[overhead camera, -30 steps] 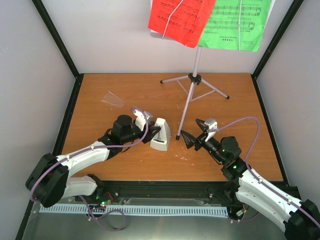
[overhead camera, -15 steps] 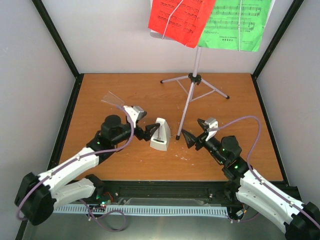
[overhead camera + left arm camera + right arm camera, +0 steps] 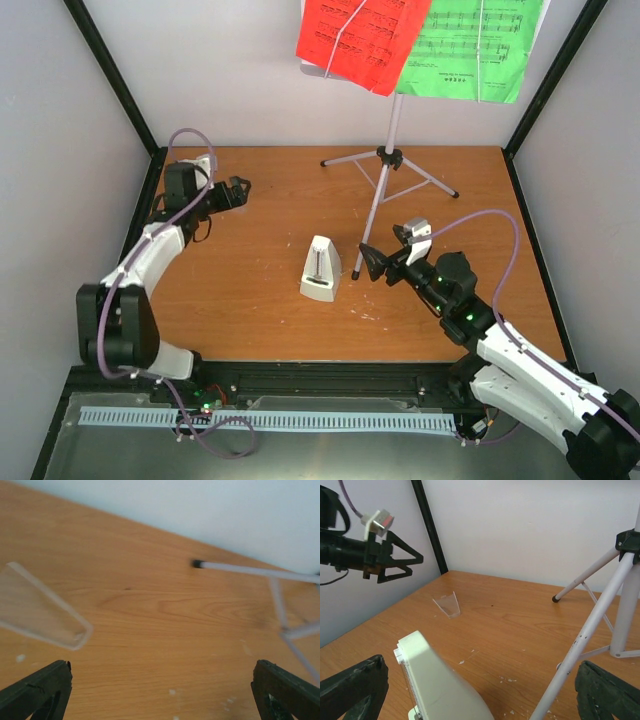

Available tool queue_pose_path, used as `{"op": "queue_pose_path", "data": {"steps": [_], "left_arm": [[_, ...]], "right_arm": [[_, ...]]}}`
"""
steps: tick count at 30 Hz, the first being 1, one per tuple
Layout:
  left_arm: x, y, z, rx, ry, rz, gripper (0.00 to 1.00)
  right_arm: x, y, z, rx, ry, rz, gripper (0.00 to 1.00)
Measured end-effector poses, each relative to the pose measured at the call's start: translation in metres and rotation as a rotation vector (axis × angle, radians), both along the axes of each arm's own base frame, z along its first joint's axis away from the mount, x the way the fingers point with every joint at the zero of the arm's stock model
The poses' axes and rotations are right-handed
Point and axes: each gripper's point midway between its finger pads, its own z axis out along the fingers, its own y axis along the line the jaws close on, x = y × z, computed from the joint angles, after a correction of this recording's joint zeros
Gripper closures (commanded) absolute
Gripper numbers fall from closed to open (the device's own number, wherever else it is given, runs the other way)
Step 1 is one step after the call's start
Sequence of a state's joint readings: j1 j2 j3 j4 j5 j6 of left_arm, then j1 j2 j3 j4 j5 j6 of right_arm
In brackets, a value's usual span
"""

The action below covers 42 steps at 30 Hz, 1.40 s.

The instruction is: Pack up the instrument practice props

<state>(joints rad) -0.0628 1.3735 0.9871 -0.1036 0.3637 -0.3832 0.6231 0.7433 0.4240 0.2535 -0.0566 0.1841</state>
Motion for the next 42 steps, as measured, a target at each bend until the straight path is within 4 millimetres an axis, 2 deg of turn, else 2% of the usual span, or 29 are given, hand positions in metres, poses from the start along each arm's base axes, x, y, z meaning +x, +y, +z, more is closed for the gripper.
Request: {"op": "queue_pose_path", "data": {"steps": [8,10,12,17,20,23,29,35,37,40,42], "left_arm": [[0.061,0.096,-0.091,-0.005,0.277,0.249,0.16],[0.075,0.116,-0.114,-0.003,0.327,0.308,0.23],[0.085,0.127,-0.136,0.011,0.380,0.346,0.37],[0.110,0.141,-0.166,0.056,0.435,0.402,0.41],[0.114,0.148,-0.185,0.086,0.472,0.427,0.43],[0.112,0.150,-0.194,0.101,0.498,0.435,0.50],[0.119,0.155,-0.197,0.128,0.491,0.437,0.68],[0.125,0.157,-0.199,0.145,0.490,0.436,0.75],[0.124,0.157,-0.199,0.148,0.492,0.435,0.77],[0.123,0.157,-0.200,0.150,0.494,0.434,0.85],[0.122,0.158,-0.201,0.153,0.495,0.434,0.85]], "right_arm": [[0.006,0.006,-0.014,-0.026,0.052,0.006,0.00],[0.005,0.007,-0.015,-0.019,0.059,0.014,0.00],[0.003,0.008,-0.015,-0.013,0.065,0.025,0.00],[0.001,0.010,-0.021,-0.004,0.089,0.038,0.00],[0.000,0.011,-0.023,-0.003,0.094,0.045,0.00],[0.000,0.011,-0.025,-0.004,0.098,0.047,0.00],[0.002,0.012,-0.037,-0.019,0.131,0.045,0.00],[0.005,0.014,-0.050,-0.028,0.174,0.041,0.00],[0.005,0.015,-0.052,-0.030,0.180,0.040,0.00],[0.006,0.015,-0.052,-0.028,0.180,0.040,0.00],[0.006,0.015,-0.052,-0.028,0.180,0.038,0.00]]}}
